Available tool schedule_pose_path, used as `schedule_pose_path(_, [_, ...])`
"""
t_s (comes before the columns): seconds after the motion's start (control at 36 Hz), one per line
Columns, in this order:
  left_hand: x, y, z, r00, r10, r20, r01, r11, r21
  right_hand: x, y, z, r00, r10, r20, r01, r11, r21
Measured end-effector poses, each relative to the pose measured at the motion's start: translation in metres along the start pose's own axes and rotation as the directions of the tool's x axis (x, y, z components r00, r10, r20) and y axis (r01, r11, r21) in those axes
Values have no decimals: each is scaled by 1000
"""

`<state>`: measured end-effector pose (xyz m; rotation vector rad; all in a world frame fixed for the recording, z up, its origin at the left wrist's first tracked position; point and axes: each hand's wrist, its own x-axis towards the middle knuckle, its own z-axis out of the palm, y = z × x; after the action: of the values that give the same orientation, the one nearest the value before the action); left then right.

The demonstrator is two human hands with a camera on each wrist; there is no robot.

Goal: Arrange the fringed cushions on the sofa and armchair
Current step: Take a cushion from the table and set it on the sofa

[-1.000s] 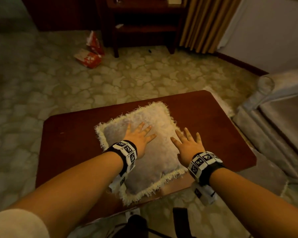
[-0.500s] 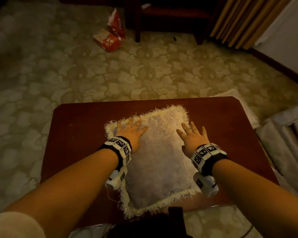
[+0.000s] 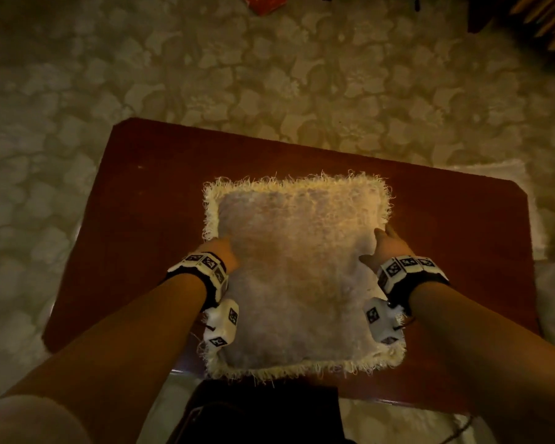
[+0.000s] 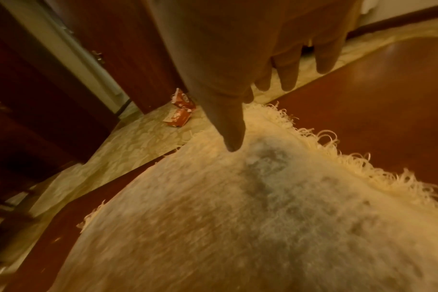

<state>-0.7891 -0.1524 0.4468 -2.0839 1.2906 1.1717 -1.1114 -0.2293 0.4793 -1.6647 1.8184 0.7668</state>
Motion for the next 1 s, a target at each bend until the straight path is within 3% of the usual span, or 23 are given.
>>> schedule_pose_path(0.11, [30, -8, 31, 996, -76, 35, 80, 990, -119, 27, 4, 14, 998, 60, 16, -61, 994, 91])
schedule_pose_path(0.31, [23, -3, 45, 985, -168, 44, 173, 945, -277, 43, 5, 33, 992, 100, 75, -113, 973, 202])
schedule_pose_path(0.53, [28, 3, 46, 983, -182, -35, 163, 940, -300, 46, 6, 45, 980, 164, 110, -196, 868, 457])
schedule_pose_path(0.78, [22, -1, 32, 971, -217, -105, 166, 919, -357, 36, 10, 35, 986, 168, -7, -150, 898, 413])
schedule_pose_path(1.0, [-15, 4, -7, 970, -138, -198, 54, 924, -379, -3, 14, 9, 980, 194, -36, -150, 849, 506])
